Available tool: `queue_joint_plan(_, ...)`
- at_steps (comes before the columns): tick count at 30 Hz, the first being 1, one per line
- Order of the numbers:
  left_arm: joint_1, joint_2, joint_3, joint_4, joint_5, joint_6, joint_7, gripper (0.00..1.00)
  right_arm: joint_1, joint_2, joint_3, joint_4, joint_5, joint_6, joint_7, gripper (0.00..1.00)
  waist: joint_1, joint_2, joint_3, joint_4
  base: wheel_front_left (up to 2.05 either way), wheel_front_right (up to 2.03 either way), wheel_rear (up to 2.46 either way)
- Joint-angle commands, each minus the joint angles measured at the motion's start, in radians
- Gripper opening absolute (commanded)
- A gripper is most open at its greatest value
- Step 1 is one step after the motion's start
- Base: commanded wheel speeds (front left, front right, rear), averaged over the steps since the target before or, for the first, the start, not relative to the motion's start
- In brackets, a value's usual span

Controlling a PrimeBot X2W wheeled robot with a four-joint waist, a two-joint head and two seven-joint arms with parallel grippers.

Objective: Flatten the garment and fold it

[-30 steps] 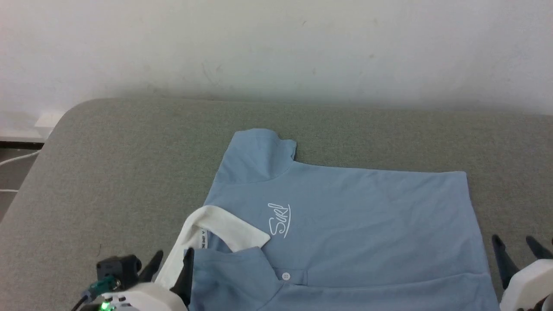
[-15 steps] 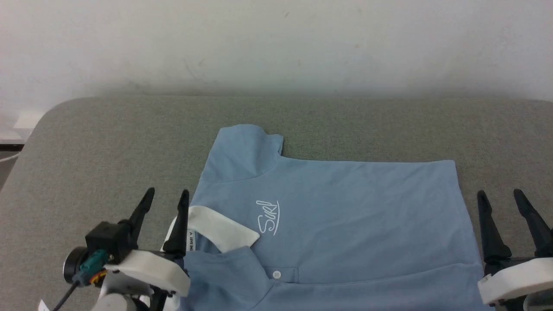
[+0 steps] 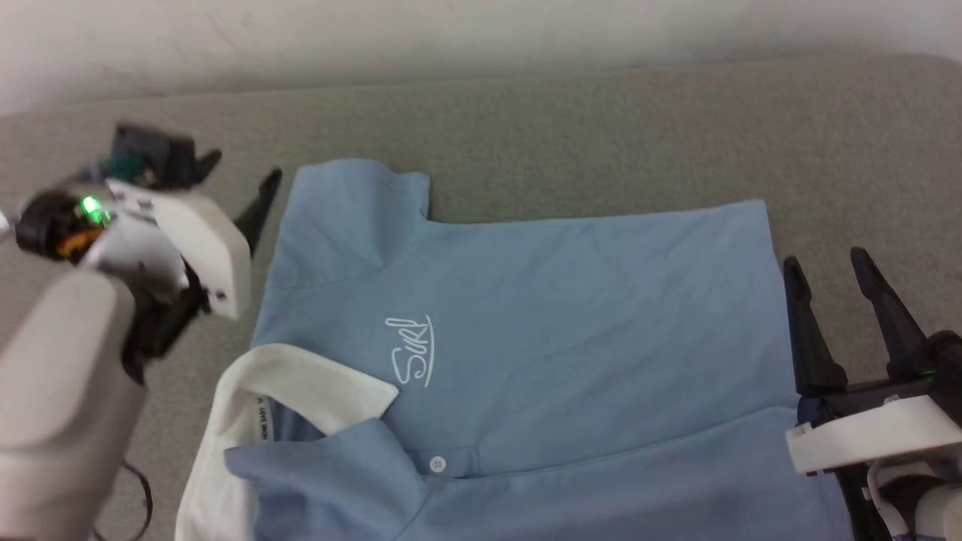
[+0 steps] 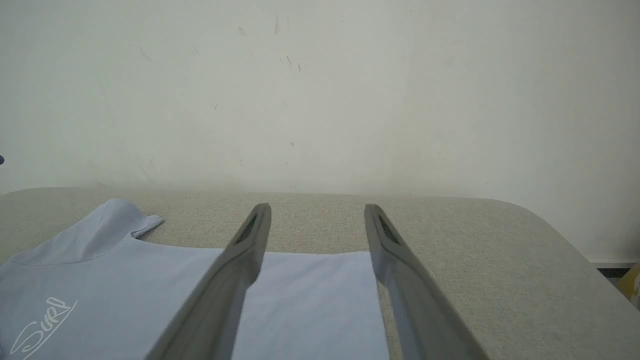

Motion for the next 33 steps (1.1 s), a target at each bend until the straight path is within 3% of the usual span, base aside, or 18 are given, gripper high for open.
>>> queue_joint_plan(1, -0.071, 0.004, 0.002, 0.039, -0.039, -0.024, 0.051, 1.0, -0.022, 0.008, 0.01, -0.008, 0.0, -0.001, -0.009, 1.0, -0.0003, 0.0, 0.12, -0.104, 0.0, 0.0, 0.0)
queue_joint_plan(8, -0.3, 0.039, -0.023, 0.219, -0.131, -0.059, 0.354, 1.0, -0.066, 0.022, 0.04, -0.007, 0.01, -0.001, -0.032, 1.0, -0.0003, 0.0, 0.196, -0.171, 0.0, 0.0, 0.0)
queue_joint_plan(12, -0.35, 0.068, -0.036, 0.309, -0.151, -0.063, 0.47, 1.0, -0.079, 0.027, 0.058, 0.011, 0.009, -0.001, -0.044, 1.0, -0.0003, 0.0, 0.216, -0.199, 0.0, 0.0, 0.0)
queue_joint_plan(29, -0.391, 0.104, -0.09, 0.439, -0.139, -0.049, 0.614, 1.0, -0.1, 0.036, 0.064, 0.058, -0.002, -0.001, -0.073, 1.0, -0.0003, 0.0, 0.256, -0.213, 0.0, 0.0, 0.0)
queue_joint_plan(30, -0.388, 0.1, -0.09, 0.439, -0.146, -0.049, 0.621, 0.36, -0.1, 0.036, 0.063, 0.059, -0.003, -0.001, -0.073, 1.0, -0.0003, 0.0, 0.256, -0.212, 0.0, 0.0, 0.0)
queue_joint_plan(31, -0.386, 0.097, -0.089, 0.435, -0.151, -0.049, 0.619, 0.0, -0.1, 0.036, 0.062, 0.06, -0.004, -0.001, -0.073, 1.0, -0.0003, 0.0, 0.255, -0.21, 0.0, 0.0, 0.0)
queue_joint_plan(33, -0.385, 0.093, -0.08, 0.424, -0.151, -0.041, 0.581, 0.0, -0.099, 0.037, 0.057, 0.064, -0.006, -0.001, -0.072, 1.0, -0.0003, 0.0, 0.249, -0.204, 0.0, 0.0, 0.0)
